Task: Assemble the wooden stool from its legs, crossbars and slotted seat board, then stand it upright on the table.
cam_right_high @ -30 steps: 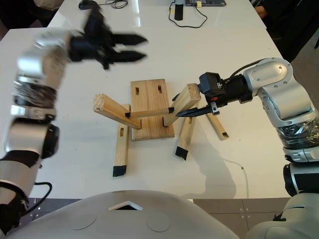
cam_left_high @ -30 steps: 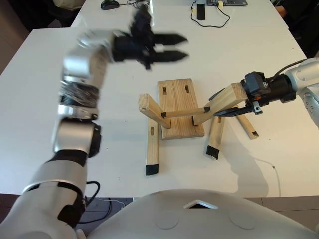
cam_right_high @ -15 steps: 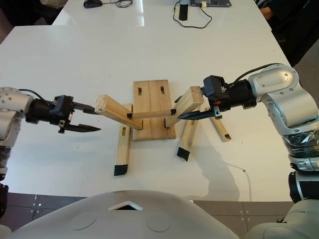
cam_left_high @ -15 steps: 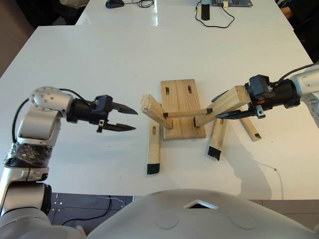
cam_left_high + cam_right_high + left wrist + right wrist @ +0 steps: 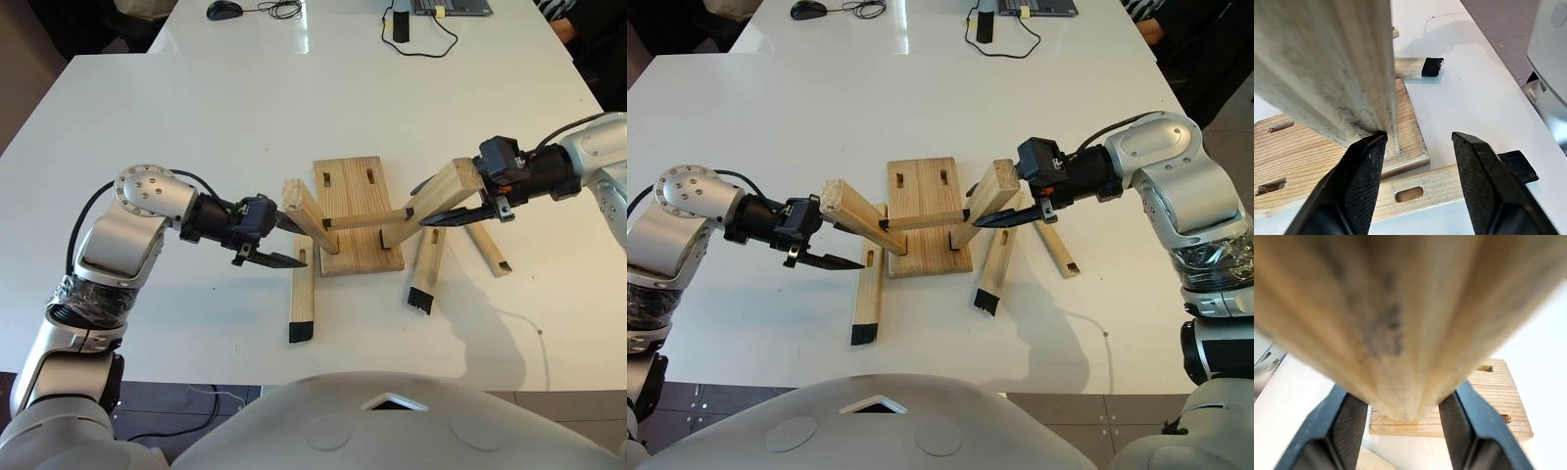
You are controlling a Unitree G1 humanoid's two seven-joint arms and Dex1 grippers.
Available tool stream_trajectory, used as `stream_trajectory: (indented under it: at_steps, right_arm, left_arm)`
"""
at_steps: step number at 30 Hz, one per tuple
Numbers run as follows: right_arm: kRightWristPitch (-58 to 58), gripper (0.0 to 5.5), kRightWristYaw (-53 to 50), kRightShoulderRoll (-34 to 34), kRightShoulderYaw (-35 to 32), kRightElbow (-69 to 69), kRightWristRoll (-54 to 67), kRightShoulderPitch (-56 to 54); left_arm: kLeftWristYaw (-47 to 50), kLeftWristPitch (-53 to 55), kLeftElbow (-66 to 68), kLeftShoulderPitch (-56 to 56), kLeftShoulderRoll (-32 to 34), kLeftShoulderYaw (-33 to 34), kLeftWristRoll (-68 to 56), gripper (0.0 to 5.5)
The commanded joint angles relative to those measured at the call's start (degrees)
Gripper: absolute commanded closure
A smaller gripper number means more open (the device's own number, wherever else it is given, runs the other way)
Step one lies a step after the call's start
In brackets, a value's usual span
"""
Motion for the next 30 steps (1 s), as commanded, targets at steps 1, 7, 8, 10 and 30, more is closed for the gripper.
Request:
stream_trajectory:
  at_steps: [1,7,8,10,30]
  right_arm:
    - [6.86,3.49,-0.67,9.78,16.97,-1.19,-7.01,8.73]
    - [6.31,3.49,-2.43,7.41,12.64,-1.30,-5.01,11.59]
    - [6.16,3.49,-2.79,6.86,11.75,-1.59,-4.67,11.78]
    - [6.04,3.49,-3.63,5.97,9.90,-1.89,-4.00,11.69]
    - [3.99,2.63,-12.29,-1.68,-14.15,-10.54,-3.24,19.72]
  left_arm:
    - [3.61,0.26,-1.75,-6.13,-11.44,-5.52,-3.48,3.03]
    - [2.73,-2.58,1.50,-1.89,-7.14,-2.67,-1.23,3.03]
    - [2.63,-3.53,2.08,-0.87,-6.17,-2.20,-0.54,3.03]
    - [2.78,-5.53,3.52,1.10,-4.38,-0.94,0.67,3.03]
    - [12.29,-20.28,13.36,9.35,-2.59,-0.28,10.93,3.03]
